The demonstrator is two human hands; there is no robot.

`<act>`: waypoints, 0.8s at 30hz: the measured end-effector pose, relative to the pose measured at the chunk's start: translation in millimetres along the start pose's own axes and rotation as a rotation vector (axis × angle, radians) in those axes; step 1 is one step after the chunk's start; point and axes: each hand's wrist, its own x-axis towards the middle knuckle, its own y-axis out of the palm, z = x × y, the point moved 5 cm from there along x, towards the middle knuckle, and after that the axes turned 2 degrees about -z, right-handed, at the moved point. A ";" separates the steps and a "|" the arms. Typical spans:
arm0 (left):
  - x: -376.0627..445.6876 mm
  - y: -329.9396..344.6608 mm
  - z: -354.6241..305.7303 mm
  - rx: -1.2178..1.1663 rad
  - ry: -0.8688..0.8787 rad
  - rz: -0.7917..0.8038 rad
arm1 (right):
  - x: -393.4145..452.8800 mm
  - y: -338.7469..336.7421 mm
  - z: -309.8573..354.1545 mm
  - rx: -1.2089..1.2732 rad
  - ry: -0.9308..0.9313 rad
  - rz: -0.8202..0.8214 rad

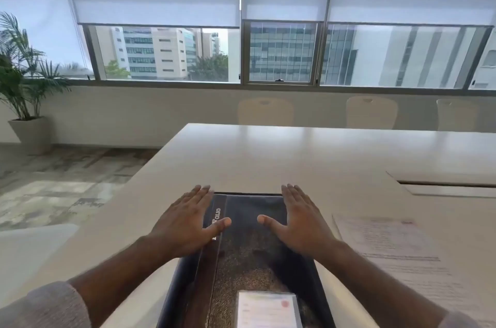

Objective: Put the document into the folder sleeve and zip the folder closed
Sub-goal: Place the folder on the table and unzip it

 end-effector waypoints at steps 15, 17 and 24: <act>27.5 68.9 22.7 -0.076 -0.100 0.188 | 19.5 56.1 -5.7 -0.014 -0.057 0.188; 35.2 71.7 23.7 -0.095 -0.098 0.177 | 28.0 61.3 -1.8 -0.012 -0.064 0.200; 62.0 71.9 54.1 -0.383 -0.175 0.035 | 57.6 67.6 6.0 0.010 -0.101 0.179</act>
